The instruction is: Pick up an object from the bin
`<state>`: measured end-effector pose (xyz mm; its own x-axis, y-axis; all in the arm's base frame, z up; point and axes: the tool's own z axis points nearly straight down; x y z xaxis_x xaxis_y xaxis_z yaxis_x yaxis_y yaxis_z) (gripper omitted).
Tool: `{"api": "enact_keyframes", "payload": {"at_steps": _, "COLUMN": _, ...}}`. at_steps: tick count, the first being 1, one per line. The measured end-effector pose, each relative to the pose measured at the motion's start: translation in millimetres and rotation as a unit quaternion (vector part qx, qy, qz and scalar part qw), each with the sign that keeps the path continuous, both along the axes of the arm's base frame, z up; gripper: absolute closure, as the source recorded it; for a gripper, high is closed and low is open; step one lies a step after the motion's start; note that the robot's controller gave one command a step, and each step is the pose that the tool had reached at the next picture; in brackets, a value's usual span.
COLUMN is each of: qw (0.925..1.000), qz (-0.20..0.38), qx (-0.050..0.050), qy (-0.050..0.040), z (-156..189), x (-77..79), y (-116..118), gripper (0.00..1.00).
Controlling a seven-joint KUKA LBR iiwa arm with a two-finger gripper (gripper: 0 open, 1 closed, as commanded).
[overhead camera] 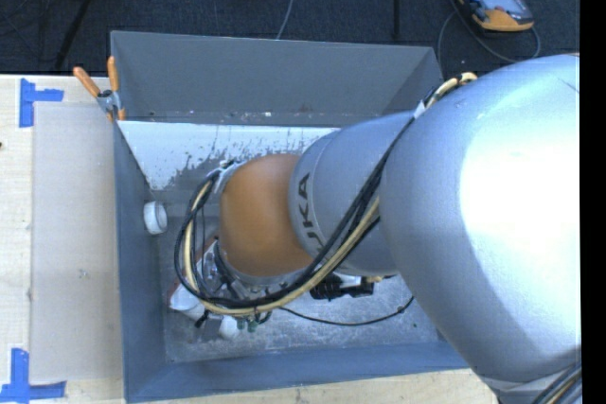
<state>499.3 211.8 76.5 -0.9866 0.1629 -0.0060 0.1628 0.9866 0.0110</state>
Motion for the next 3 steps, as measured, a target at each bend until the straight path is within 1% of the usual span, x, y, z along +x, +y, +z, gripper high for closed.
{"api": "enact_keyframes", "payload": {"at_steps": 1, "qw": 1.0, "qz": 0.009, "qx": -0.004, "qy": 0.0002, "z": 125.6, "x": 13.6, "y": -30.0, "gripper": 1.0}}
{"api": "enact_keyframes", "payload": {"at_steps": 2, "qw": 0.9997, "qz": 0.024, "qx": -0.007, "qy": 0.0065, "z": 94.5, "x": -8.0, "y": -80.2, "gripper": 1.0}}
{"api": "enact_keyframes", "payload": {"at_steps": 3, "qw": 0.9997, "qz": 0.025, "qx": -0.005, "qy": 0.0048, "z": 96.0, "x": -7.0, "y": -77.4, "gripper": 0.0}}
